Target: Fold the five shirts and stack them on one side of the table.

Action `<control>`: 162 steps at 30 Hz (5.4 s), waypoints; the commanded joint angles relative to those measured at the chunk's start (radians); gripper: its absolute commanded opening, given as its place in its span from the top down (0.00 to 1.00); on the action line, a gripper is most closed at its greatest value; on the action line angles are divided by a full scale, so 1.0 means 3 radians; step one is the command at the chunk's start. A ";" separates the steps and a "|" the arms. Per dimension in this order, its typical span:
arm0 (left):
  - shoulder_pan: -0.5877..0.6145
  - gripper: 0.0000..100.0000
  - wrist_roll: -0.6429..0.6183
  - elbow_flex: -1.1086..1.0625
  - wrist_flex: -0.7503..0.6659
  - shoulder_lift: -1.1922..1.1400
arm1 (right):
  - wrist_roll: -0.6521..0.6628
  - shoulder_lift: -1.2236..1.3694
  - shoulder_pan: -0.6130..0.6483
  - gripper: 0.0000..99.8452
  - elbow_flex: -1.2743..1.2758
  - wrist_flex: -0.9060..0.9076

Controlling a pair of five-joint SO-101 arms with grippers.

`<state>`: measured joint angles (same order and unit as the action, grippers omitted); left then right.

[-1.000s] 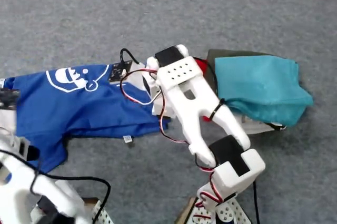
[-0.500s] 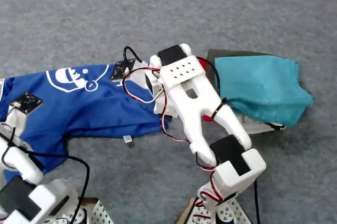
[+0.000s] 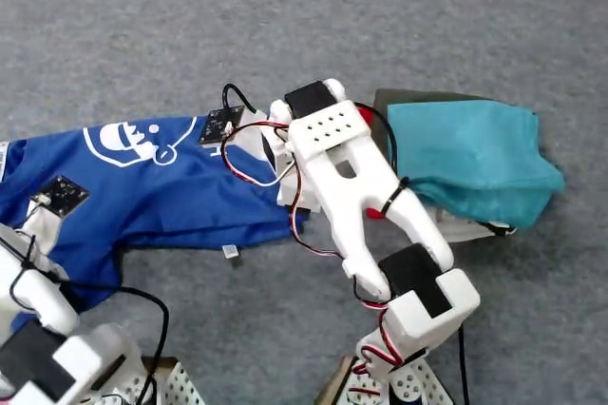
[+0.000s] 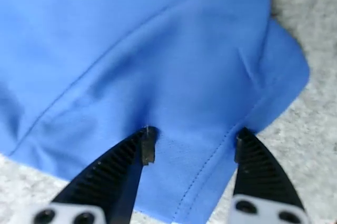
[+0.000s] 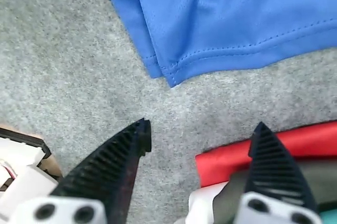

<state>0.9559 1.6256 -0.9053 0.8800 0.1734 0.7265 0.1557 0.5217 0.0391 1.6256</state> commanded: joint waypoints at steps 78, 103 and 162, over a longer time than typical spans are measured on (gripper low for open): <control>-0.0752 0.77 -0.1453 0.3335 0.0956 -0.1327 | 0.0174 -0.0222 -0.0151 0.70 -0.0125 -0.0026; -0.0639 0.98 -0.4173 0.1933 0.1887 -0.0294 | 0.0097 -0.0243 -0.0038 0.70 -0.0125 0.0026; -0.1038 0.98 -0.5825 0.1294 -0.0578 -0.0463 | 0.0102 -0.0248 -0.0038 0.92 0.0130 -0.0143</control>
<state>0.6613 -0.1281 -0.5094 0.7879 0.0107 0.7649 0.1557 0.4956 0.0882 1.5904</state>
